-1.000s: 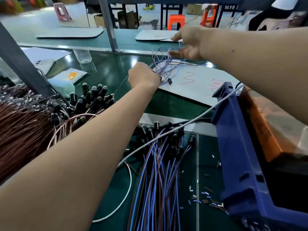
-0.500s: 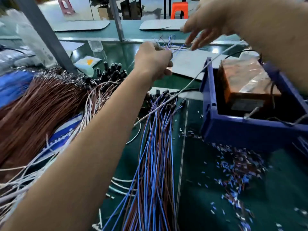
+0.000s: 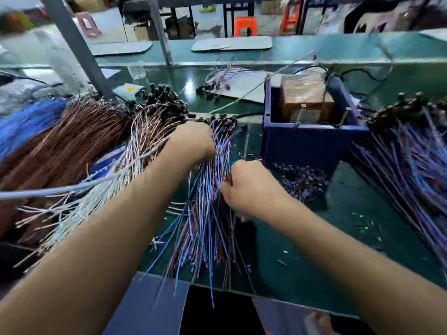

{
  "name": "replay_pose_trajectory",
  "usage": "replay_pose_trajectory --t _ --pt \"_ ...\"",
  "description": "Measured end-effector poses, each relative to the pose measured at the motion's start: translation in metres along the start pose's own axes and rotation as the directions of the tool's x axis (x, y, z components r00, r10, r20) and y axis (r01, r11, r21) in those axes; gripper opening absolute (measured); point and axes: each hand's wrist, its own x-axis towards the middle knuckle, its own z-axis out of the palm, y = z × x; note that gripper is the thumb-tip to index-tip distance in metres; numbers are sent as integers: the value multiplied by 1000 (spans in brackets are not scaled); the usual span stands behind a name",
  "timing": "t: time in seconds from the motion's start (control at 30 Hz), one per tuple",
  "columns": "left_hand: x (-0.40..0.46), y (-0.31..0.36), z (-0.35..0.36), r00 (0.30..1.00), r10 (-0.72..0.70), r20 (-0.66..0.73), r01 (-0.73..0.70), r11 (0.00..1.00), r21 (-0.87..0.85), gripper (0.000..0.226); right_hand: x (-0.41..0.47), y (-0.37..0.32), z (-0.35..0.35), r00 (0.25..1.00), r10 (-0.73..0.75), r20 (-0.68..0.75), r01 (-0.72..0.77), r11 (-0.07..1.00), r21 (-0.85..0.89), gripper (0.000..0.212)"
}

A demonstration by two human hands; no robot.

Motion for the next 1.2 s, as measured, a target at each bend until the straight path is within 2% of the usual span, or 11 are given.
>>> replay_pose_trajectory --t 0.1,0.3,0.37,0.43,0.47,0.53,0.63,0.77,0.9,1.03,1.2 --pt "13 0 0 997 57 -51 -53 995 80 25 11 0 26 994 105 -19 -101 984 148 42" --pt "31 34 14 968 202 -150 -187 976 112 16 35 -28 67 995 -10 -104 29 982 184 20" --pt "39 39 22 969 205 -136 -177 965 195 26 31 -41 70 985 45 -167 43 872 489 10" --pt "46 40 24 974 187 -127 -156 963 222 31 36 -42 67 945 256 -204 -15 656 755 27" --pt "49 40 24 974 185 -127 -153 962 224 32 41 -42 71 951 236 -199 16 606 795 29" --pt "53 40 23 971 191 -141 -154 959 239 32 44 -39 62 987 83 -140 32 745 666 28" --pt "55 42 23 972 177 -156 -134 959 251 35 34 -28 45 996 -66 64 14 798 603 26" --pt "57 44 25 968 174 -179 -112 944 311 34 31 -12 34 996 -18 86 -46 729 683 5" --pt "53 47 28 965 172 -200 -100 941 325 29 26 9 30 997 -15 73 -43 685 728 24" --pt "46 49 22 962 94 -257 -50 984 173 31 16 22 21 989 29 -142 85 676 732 10" --pt "23 60 -3 936 -10 -351 -67 976 -207 26 4 30 15 851 74 -520 282 770 572 16"
